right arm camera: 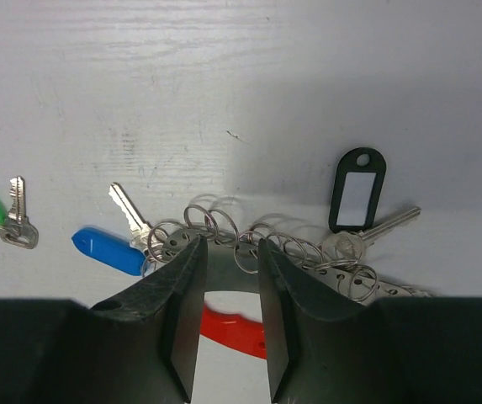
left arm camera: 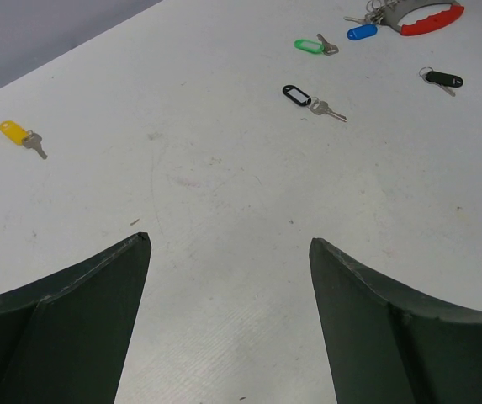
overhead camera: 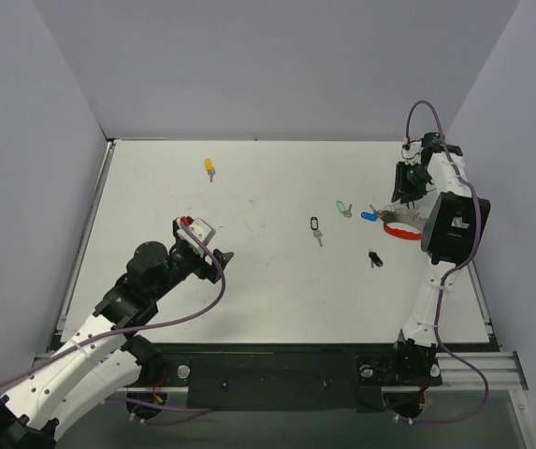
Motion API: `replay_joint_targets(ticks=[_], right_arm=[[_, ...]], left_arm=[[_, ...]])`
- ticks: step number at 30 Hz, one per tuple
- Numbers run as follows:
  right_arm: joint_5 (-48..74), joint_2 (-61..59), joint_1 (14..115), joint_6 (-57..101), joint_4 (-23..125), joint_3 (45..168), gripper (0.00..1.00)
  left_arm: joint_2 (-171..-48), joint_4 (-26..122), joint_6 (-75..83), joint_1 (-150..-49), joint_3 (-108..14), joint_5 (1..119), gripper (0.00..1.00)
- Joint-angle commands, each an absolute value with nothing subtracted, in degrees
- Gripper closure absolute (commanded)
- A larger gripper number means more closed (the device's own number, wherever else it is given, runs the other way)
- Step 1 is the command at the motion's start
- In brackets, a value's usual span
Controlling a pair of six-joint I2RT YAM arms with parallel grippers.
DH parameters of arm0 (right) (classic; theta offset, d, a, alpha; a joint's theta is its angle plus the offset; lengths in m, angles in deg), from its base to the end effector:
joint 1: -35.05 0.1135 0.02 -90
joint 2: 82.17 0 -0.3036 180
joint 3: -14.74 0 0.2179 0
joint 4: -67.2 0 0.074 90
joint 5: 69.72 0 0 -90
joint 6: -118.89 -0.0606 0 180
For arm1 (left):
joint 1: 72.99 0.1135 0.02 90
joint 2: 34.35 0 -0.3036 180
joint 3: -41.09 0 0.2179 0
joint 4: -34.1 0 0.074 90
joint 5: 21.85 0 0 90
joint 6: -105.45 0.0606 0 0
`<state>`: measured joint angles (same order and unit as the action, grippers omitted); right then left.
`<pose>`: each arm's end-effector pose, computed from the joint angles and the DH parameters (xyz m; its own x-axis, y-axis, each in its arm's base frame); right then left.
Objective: Put the keys on the keyring
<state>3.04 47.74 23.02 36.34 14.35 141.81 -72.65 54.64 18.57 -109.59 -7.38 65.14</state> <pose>0.4994 -0.0881 0.2267 -0.8057 0.0451 -0.5907 -0.0694 0.9831 0.1697 0.1013 -0.0792 0.3159 -0.1096 0.1491 -0.9827 0.6438 0.7639 0.0441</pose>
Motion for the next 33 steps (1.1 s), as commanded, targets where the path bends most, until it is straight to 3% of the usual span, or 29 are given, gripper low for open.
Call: replay_joint_targets(ticks=[1,33], right_arm=[[3.4,48.96,22.75,35.4,9.56,145.24,0.74],[6.39,55.46,23.27,31.44,3.93,151.83,0.8]], left_arm=[[-73.11,52.81,19.32,-108.67,-7.5,64.98,0.14],[-73.64,52.11,19.85,-107.79,-7.24,63.67,0.14]])
